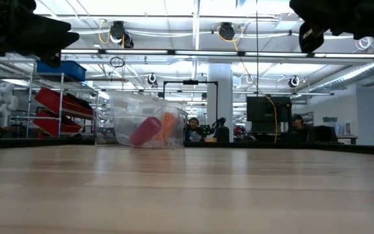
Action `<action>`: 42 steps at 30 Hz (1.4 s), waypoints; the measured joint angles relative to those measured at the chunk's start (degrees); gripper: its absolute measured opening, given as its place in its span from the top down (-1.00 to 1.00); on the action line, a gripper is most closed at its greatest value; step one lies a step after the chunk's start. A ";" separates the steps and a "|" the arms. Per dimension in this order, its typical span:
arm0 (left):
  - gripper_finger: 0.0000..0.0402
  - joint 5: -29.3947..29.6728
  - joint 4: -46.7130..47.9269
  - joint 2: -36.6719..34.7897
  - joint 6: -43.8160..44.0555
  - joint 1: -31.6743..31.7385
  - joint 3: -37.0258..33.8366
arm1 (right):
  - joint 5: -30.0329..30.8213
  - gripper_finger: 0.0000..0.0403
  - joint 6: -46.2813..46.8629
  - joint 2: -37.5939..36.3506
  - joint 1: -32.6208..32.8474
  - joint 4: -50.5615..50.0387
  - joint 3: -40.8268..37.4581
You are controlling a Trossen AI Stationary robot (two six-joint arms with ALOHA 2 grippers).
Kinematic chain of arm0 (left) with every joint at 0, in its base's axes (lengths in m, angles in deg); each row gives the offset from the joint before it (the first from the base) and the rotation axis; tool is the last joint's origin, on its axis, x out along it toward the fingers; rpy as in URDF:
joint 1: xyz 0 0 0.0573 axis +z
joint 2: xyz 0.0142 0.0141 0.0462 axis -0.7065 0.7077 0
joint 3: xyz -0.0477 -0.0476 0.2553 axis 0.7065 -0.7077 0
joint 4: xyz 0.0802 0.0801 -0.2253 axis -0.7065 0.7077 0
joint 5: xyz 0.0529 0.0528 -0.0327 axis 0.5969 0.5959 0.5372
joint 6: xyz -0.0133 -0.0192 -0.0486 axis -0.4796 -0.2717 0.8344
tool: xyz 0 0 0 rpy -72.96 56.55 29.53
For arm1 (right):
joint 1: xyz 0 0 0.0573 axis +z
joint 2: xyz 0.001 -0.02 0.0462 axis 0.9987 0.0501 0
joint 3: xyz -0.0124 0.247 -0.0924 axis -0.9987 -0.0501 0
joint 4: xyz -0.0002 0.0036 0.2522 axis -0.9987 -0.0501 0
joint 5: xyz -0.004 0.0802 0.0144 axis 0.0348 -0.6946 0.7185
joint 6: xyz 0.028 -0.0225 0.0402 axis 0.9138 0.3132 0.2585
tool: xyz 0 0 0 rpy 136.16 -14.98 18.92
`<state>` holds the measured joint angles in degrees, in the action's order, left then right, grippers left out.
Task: Roll bandage
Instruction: Return to Home Position
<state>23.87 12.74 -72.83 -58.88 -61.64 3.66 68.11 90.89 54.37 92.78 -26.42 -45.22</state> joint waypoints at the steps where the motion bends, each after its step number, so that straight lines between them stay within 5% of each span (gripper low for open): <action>1: 0.34 -0.04 0.86 -1.00 0.00 0.00 0.00 | 0.00 1.00 0.40 -1.68 0.02 -1.74 0.00; 17: 0.34 2.79 3.54 -2.38 0.05 0.00 0.04 | -0.26 1.00 -4.14 -7.87 1.14 -9.70 0.00; 27: 0.34 3.11 7.96 -2.38 0.04 0.00 1.18 | -0.77 1.00 -4.32 -18.37 0.70 -17.18 0.00; 31: 0.34 3.45 7.80 -2.36 0.14 0.00 0.26 | -5.94 1.00 -4.30 -20.14 0.74 -13.02 -2.49; 38: 0.34 3.39 7.56 -2.38 0.07 0.00 0.20 | -5.72 1.00 -3.70 -20.33 0.12 -1.46 -10.64; 42: 0.34 3.46 7.64 -2.34 0.92 0.00 0.20 | -5.84 1.00 -3.04 -20.37 -0.07 -3.06 -10.51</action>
<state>27.32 20.38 -75.17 -57.95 -61.64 3.86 62.27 87.85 34.00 92.71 -29.48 -55.73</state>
